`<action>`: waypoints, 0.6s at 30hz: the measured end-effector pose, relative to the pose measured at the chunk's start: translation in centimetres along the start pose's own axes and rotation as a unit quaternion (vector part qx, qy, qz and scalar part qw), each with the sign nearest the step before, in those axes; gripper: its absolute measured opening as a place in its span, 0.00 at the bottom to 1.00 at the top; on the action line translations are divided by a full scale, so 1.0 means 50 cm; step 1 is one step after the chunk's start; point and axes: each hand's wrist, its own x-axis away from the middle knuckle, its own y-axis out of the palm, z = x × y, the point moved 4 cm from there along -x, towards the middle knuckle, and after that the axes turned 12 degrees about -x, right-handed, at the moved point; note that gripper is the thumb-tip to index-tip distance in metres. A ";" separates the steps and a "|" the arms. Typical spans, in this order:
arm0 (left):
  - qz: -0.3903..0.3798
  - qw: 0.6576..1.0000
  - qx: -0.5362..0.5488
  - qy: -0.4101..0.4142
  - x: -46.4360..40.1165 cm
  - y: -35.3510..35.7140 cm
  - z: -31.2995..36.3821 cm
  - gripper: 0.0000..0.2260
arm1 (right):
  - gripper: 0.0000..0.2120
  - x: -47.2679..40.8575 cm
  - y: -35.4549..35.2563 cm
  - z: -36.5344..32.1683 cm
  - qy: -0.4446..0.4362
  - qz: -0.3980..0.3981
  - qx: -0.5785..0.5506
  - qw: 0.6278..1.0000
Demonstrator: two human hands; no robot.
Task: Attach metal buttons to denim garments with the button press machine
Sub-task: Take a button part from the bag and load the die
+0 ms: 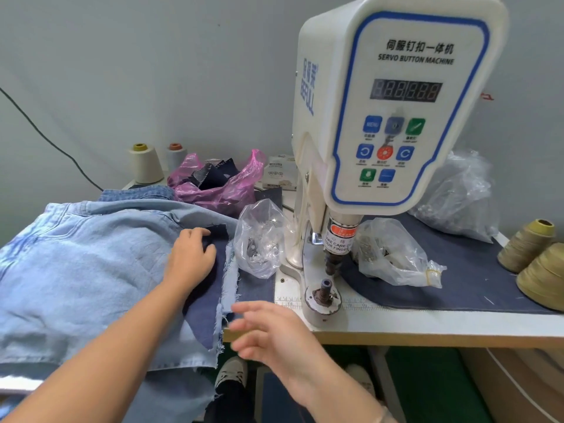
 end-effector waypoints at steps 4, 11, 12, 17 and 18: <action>-0.085 0.993 0.052 -0.059 -0.034 0.001 0.008 0.23 | 0.17 -0.097 0.044 -0.007 -0.027 0.047 0.143 0.988; -0.138 0.984 0.083 0.081 -0.029 -0.004 0.001 0.23 | 0.13 -0.190 0.059 -0.028 -0.040 0.108 0.291 0.950; -0.114 0.983 0.056 0.134 -0.028 -0.011 0.007 0.22 | 0.17 -0.198 0.056 -0.028 -0.030 0.111 0.258 0.959; -0.008 0.888 -0.211 0.409 -0.007 -0.037 0.058 0.14 | 0.18 -0.204 0.067 -0.025 0.000 0.081 0.260 0.962; 0.003 0.859 -0.248 0.447 -0.001 -0.041 0.066 0.13 | 0.18 -0.206 0.071 -0.025 -0.007 0.075 0.278 0.958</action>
